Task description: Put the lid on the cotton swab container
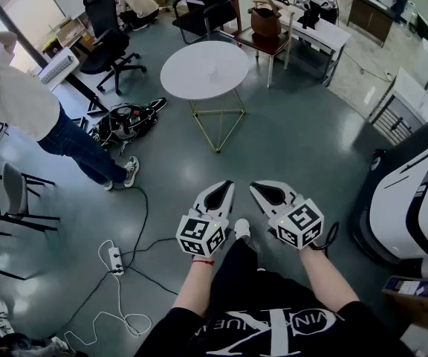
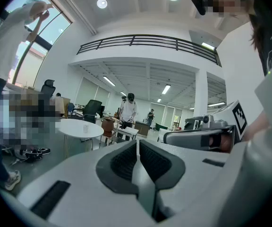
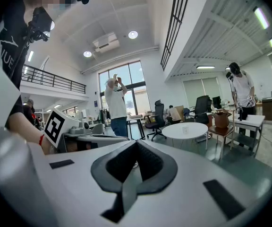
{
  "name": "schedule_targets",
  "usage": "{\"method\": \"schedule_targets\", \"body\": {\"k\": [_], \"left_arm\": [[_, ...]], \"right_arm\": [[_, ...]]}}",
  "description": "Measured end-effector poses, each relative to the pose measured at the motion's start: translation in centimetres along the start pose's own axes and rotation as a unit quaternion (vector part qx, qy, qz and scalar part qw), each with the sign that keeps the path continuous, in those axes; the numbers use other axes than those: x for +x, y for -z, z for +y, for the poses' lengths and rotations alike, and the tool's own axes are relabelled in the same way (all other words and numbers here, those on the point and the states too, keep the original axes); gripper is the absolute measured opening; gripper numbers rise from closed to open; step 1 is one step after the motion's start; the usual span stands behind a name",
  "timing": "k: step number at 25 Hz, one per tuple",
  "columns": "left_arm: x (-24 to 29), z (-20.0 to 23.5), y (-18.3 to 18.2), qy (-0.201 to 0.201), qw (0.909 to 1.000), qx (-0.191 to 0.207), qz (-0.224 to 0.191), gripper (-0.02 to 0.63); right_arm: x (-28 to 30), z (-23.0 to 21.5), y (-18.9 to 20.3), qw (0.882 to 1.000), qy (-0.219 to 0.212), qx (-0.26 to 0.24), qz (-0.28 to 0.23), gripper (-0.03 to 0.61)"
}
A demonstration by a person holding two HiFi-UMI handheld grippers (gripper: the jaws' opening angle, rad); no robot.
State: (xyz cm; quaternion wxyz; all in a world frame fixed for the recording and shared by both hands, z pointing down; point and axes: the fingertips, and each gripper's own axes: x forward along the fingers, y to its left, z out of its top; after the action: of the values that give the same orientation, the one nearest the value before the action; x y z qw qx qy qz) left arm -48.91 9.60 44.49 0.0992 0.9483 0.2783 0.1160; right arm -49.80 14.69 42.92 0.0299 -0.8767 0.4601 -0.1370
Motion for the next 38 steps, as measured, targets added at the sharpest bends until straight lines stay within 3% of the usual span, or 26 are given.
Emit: {"method": "schedule_targets", "body": {"k": [14, 25, 31, 38], "left_arm": [[9.5, 9.6, -1.9, 0.002, 0.9995, -0.020, 0.022, 0.026], [14.9, 16.9, -5.0, 0.004, 0.9997, -0.023, 0.010, 0.025], [16.5, 18.4, -6.1, -0.006, 0.9997, -0.025, -0.002, 0.025], [18.3, 20.5, -7.3, -0.015, 0.9996, -0.021, -0.010, 0.025]], "right_arm": [[10.0, -9.9, -1.7, 0.999, 0.010, 0.023, 0.021, 0.002], [16.8, -15.3, -5.0, 0.999, 0.034, 0.029, 0.003, 0.002], [17.9, -18.2, -6.5, 0.996, 0.094, 0.007, -0.006, 0.002], [20.9, -20.5, -7.8, 0.997, 0.076, -0.003, -0.011, 0.002]]}}
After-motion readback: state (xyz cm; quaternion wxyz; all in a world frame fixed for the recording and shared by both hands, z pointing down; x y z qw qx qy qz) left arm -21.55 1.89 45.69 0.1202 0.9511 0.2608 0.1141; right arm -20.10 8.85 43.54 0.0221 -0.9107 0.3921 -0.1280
